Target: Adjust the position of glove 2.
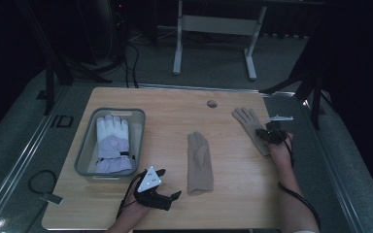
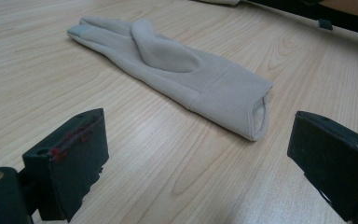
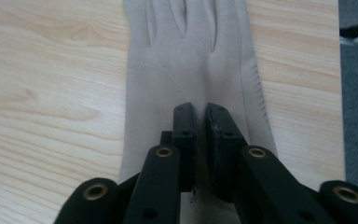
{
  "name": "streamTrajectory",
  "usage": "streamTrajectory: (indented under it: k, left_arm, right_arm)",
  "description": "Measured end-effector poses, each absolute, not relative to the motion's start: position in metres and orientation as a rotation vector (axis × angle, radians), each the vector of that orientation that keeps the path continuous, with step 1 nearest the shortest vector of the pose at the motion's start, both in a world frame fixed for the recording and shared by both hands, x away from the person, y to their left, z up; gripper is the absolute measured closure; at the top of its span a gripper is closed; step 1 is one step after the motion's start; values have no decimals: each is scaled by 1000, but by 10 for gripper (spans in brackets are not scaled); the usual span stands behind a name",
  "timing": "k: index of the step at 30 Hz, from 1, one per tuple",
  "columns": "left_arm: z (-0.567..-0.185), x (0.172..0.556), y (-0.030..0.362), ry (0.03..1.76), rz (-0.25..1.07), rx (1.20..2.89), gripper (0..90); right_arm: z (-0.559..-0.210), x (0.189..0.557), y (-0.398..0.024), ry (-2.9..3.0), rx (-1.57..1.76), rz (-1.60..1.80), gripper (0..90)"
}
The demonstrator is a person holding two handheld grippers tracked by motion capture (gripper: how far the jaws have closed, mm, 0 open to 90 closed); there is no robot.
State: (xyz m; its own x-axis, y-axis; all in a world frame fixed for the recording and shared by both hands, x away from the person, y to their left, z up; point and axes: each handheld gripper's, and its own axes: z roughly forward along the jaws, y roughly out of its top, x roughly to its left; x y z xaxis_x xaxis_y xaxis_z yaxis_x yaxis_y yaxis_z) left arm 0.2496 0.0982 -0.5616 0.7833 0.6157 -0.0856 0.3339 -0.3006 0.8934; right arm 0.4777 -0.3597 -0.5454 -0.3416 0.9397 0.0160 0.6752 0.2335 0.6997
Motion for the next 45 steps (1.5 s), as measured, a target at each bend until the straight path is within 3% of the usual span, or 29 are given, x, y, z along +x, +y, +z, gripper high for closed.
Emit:
streamTrajectory:
  k: [7,25,35,45]
  left_arm:
    - [-561,250,99,724,332,1908,50]
    - [-561,250,98,721,341,1921,50]
    - [-559,249,97,704,350,1922,51]
    - [-557,248,97,689,360,1921,57]
  right_arm:
    - [-536,469,-351,2049,1550,894,847]
    - [-487,378,-337,1824,1654,1052,851]
    - [-508,322,-315,1761,1726,1056,849]
    - [-534,314,-287,1815,1715,946,832]
